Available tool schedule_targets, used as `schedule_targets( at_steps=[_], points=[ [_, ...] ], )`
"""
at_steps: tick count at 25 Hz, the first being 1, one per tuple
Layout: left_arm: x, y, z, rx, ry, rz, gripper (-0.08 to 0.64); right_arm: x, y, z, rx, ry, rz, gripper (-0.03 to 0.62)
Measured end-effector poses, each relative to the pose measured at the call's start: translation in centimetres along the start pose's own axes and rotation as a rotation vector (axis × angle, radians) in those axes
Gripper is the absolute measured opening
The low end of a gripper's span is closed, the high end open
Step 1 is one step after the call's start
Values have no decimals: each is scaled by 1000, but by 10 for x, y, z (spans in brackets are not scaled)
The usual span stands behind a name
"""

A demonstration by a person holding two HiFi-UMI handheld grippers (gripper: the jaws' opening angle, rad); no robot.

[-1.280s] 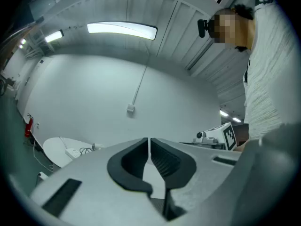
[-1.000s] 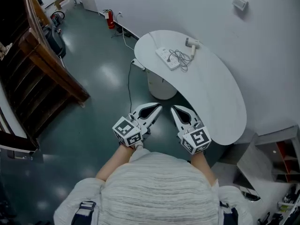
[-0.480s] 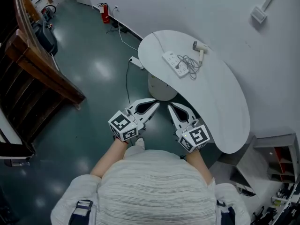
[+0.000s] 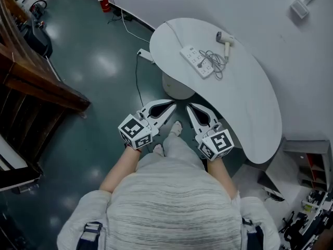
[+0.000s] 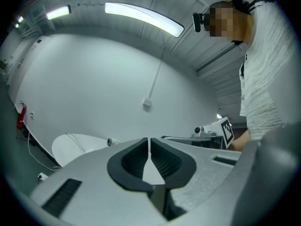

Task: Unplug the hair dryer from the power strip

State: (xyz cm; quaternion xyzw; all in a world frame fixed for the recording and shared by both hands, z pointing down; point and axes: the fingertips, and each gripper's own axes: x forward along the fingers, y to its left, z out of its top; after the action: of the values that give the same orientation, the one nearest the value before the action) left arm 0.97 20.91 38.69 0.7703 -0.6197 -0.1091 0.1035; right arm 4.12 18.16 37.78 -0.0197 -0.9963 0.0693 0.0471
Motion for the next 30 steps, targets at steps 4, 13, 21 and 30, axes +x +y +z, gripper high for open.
schedule_targets(
  at_steps=[4, 13, 21, 30],
  points=[
    [26, 34, 2, 6, 25, -11, 11, 32, -33, 0, 10, 1, -3, 28],
    [120, 108, 0, 28, 152, -111, 11, 86, -142, -3, 45, 50, -59, 28],
    [188, 136, -17, 178, 309, -266, 25, 97, -211, -10, 79, 97, -119, 28],
    [223, 174, -91, 460, 615, -530, 237, 99, -259, -43, 158, 162, -287, 28]
  ],
)
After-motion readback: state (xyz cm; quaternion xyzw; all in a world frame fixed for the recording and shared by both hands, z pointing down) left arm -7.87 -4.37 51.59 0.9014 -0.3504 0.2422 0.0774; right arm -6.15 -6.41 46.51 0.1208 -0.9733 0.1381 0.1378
